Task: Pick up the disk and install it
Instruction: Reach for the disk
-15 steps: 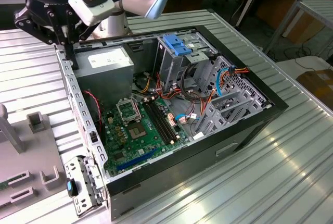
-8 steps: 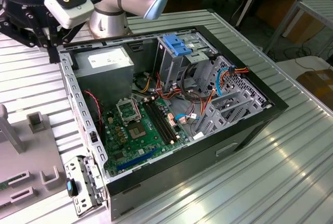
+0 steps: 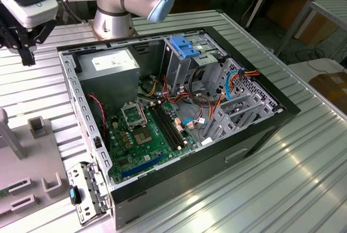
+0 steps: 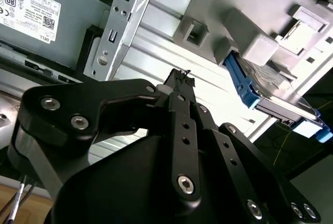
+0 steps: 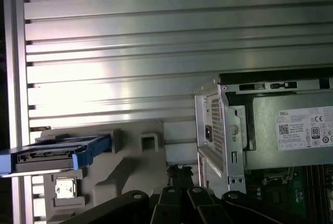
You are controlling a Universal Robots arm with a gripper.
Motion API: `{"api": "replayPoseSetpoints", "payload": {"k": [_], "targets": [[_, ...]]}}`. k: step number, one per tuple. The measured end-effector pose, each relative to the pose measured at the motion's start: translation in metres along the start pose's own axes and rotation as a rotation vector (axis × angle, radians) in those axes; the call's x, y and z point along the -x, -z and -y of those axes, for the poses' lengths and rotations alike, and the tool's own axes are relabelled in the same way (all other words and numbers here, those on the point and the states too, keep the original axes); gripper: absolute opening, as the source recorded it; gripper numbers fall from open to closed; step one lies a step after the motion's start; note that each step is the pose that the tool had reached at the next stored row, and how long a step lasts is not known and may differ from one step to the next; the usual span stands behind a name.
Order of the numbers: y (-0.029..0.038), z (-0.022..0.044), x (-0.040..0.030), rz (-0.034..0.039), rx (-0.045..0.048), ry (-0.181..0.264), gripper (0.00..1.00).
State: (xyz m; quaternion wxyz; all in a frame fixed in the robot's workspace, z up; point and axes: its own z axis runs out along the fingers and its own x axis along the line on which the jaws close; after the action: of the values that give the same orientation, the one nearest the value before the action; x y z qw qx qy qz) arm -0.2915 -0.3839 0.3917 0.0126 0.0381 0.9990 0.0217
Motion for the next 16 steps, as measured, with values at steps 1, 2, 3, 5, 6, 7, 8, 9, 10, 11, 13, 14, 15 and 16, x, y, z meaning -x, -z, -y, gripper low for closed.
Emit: {"api": "replayPoseSetpoints", "payload": {"k": [1,2,3,5,6,7,8,9,10,11,13,14,15,16], "targets": [[-0.0001,-0.0012,-0.0037,0.0000,0.0000,0.000,0.11],[-0.0001,-0.0020,-0.0062,0.0000,0.0000,0.000,0.11],[-0.0001,-0.0029,-0.0127,0.0000,0.0000,0.000,0.11],[0.0002,-0.0018,-0.0293,0.0001,0.0001,0.000,0.11],[0.0004,-0.0015,-0.0351,0.0000,0.0000,0.000,0.11],[0.0004,-0.0009,-0.0427,0.0001,0.0001,0.000,0.11],[0.0006,-0.0006,-0.0471,0.0000,0.0000,0.000,0.11],[0.0009,0.0005,-0.0608,0.0001,0.0000,0.000,0.11],[0.0010,0.0009,-0.0665,0.0001,0.0000,0.000,0.11],[0.0010,0.0012,-0.0710,0.0001,0.0001,0.000,0.11],[0.0014,0.0025,-0.0886,0.0001,0.0001,0.000,0.11],[0.0016,0.0030,-0.0946,-0.0001,0.0000,0.001,0.11],[0.0017,0.0037,-0.1035,0.0000,0.0001,0.002,0.11],[0.0018,0.0041,-0.1089,-0.0001,0.0001,0.003,0.11]]}}
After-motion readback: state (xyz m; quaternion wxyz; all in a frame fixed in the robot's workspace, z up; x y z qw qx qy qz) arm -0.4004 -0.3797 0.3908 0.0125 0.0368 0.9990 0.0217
